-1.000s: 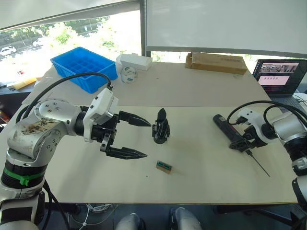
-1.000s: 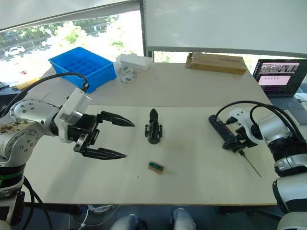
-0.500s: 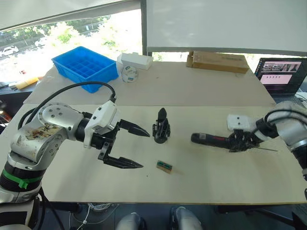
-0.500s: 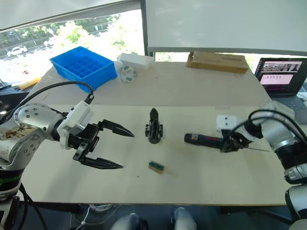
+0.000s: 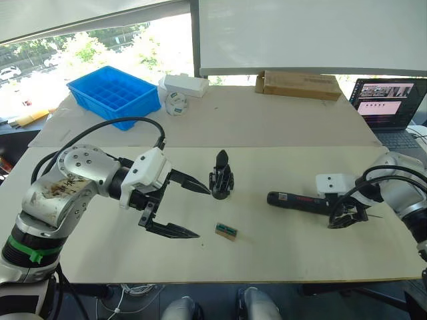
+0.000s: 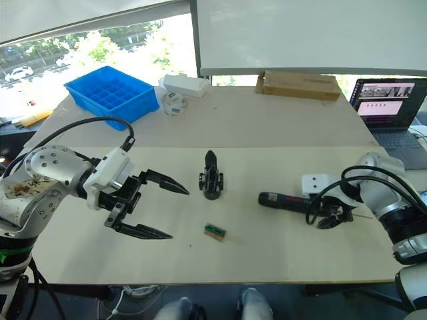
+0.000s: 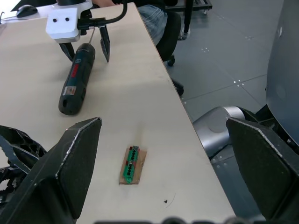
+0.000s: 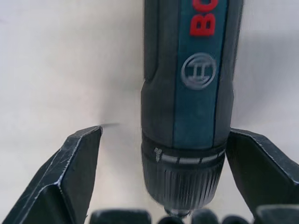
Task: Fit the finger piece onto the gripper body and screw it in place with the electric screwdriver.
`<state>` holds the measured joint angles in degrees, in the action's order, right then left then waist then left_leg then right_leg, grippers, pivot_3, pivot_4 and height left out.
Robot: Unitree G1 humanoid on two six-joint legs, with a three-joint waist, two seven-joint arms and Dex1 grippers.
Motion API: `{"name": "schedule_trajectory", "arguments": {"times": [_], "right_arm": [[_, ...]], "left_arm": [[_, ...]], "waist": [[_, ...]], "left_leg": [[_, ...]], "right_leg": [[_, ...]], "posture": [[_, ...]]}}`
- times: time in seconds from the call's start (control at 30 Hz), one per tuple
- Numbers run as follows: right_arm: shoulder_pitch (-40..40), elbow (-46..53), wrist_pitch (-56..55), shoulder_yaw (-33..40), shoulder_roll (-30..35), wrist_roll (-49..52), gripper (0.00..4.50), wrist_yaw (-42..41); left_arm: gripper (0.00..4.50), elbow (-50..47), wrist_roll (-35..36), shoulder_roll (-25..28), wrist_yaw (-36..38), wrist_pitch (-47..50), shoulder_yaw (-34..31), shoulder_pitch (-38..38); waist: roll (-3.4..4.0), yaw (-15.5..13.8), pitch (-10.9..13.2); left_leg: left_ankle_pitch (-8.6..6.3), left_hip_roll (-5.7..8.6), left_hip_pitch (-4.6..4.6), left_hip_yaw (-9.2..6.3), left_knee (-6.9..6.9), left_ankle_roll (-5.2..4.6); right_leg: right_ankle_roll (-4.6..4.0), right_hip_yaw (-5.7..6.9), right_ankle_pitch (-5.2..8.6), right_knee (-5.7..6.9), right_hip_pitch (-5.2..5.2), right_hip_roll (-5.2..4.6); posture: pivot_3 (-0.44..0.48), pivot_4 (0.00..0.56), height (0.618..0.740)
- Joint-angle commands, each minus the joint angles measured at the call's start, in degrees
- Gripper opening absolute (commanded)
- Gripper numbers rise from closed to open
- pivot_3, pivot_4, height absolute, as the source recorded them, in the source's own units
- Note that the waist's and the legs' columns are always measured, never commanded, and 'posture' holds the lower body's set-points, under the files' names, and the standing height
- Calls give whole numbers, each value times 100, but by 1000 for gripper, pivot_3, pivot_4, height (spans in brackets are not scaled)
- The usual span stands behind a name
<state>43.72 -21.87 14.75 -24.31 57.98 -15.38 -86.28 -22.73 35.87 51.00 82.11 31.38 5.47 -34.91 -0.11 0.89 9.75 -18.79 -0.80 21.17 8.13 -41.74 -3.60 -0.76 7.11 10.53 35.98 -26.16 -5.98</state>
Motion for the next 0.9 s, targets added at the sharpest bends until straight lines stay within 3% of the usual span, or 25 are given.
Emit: {"name": "schedule_trajectory", "arguments": {"times": [0.03, 0.1, 0.13, 0.33, 0.47, 0.6, 0.67, 0.77, 0.9], "right_arm": [[97, 115, 213, -30, -75, -170, 4488, -42], [58, 4, -88, -83, -87, -335, 4488, 116], [24, -57, -279, -94, -70, -389, 3982, 178], [50, -35, -731, 92, -88, -265, 1931, 212], [-63, 465, -1188, 575, 38, 377, 1919, 1], [-913, 2277, 258, 1989, -23, 2662, 1919, -440], [-1430, 3271, 1197, 2691, -67, 3717, 1919, -273], [-1920, 4433, 2421, 3582, -588, 5236, 1919, 758], [-2233, 5258, 3150, 4083, -1897, 6842, 1919, 2632]], "left_arm": [[4500, -66, -84, 34, 44, -170, -11, 0], [4500, -55, -129, 59, 71, -241, 5, 8], [4500, -51, -139, 55, 70, -254, 3, 7], [4500, -79, -165, 32, 19, -249, -36, 81], [4500, -65, -221, -117, -282, -177, -10, 242], [4500, -231, -131, -271, -606, -100, -85, 852], [4500, -312, -209, -272, -621, -274, -92, 1234], [4500, -322, -204, -472, -921, -344, -158, 1551], [4500, -11, -960, -628, -1035, -1369, 16, 1887]], "waist": [[0, -3, 0], [-1, -5, 0], [-1, -5, 0], [-8, 5, -5], [-8, 16, -2], [1, -2, 3], [1, -28, 3], [-4, -89, 2], [-23, -119, -6]], "left_leg": [[0, 0, 0, 0, 0, 0], [0, 0, 0, 0, -1, 0], [0, 0, 0, 0, -1, 0], [0, 1, -3, 2, -4, 0], [0, 0, -4, 4, -4, 0], [0, -2, -3, 2, -4, 0], [0, -4, 2, -10, -2, 0], [0, -3, 6, -16, -3, 0], [-2, -2, -6, -25, -7, -1]], "right_leg": [[-1, 1, -1, 0, 0, 0], [-1, 2, -1, 0, 1, 0], [-1, 2, -1, -1, 1, 0], [3, 1, 2, -1, 4, 0], [4, 0, 3, 3, 1, 1], [-9, -4, -3, 8, -3, 0], [-16, -3, -2, 6, -4, 0], [-18, 0, -3, 3, 0, -6], [-19, -7, -6, -2, 15, -23]], "posture": [[0, 150, 738], [0, 150, 738], [0, 150, 738], [0, 150, 738], [0, 150, 738], [0, 150, 738], [0, 150, 738], [0, 150, 738], [0, 150, 738]]}}
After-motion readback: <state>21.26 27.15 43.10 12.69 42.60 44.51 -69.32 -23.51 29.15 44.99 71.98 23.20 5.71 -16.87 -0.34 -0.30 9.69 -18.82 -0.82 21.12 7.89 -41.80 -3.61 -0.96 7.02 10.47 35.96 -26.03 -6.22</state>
